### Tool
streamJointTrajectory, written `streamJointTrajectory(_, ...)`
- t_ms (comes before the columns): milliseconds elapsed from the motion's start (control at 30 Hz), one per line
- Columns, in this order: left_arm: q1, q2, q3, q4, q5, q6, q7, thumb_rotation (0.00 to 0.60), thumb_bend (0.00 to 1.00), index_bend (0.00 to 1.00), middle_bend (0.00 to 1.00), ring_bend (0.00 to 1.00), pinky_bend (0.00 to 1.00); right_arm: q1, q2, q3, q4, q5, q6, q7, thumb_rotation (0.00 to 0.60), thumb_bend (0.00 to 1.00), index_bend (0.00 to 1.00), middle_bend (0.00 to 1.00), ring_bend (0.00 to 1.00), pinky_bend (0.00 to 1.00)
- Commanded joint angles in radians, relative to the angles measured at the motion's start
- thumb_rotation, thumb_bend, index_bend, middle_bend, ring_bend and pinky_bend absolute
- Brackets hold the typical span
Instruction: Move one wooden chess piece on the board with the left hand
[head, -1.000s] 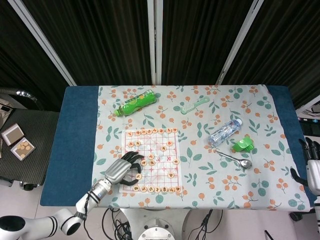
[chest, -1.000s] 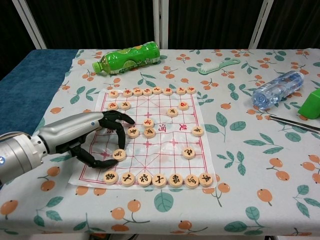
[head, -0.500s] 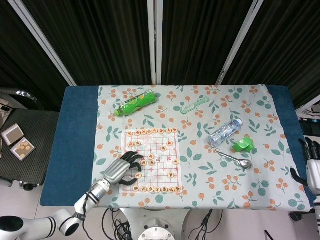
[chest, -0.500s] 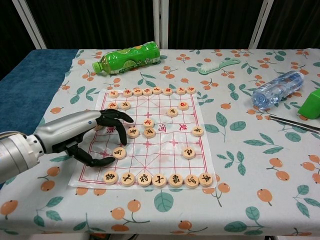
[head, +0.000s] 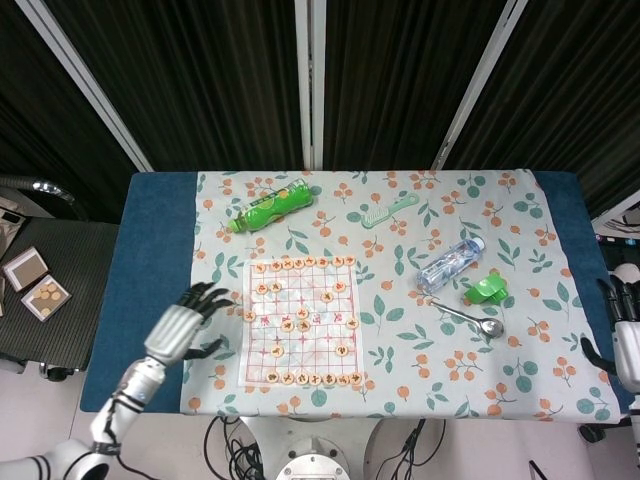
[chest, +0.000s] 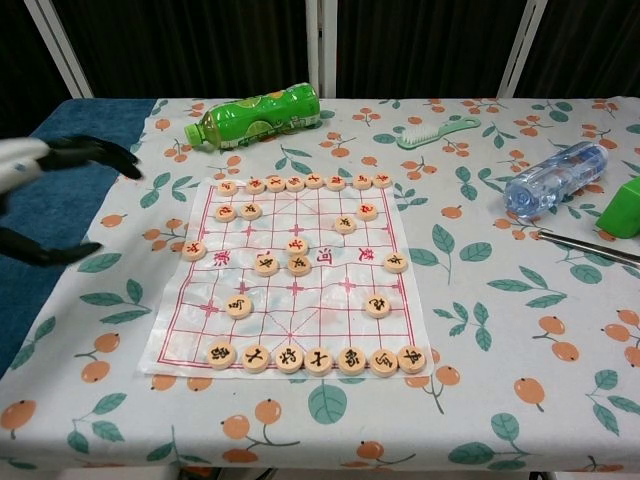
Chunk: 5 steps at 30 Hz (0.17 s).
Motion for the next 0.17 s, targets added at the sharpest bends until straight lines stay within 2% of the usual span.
streamJointTrajectory(33, 0.11, 0.09, -0.011, 0.008, -0.087, 0.103, 0.103, 0.6, 0.3, 0.2, 0.1, 0.0, 0.0, -0.011, -0.04, -0.015, 0.061, -0.047, 0.039, 0.048, 0.6, 0.17, 0.0, 0.0, 0.0, 0.0)
streamJointTrajectory(167, 0.181, 0.143, 0.003, 0.041, -0.124, 0.143, 0.092, 0.6, 0.3, 0.17, 0.09, 0.0, 0.0, -0.026, -0.054, -0.024, 0.104, -0.047, 0.045, 0.078, 0.6, 0.16, 0.0, 0.0, 0.0, 0.0)
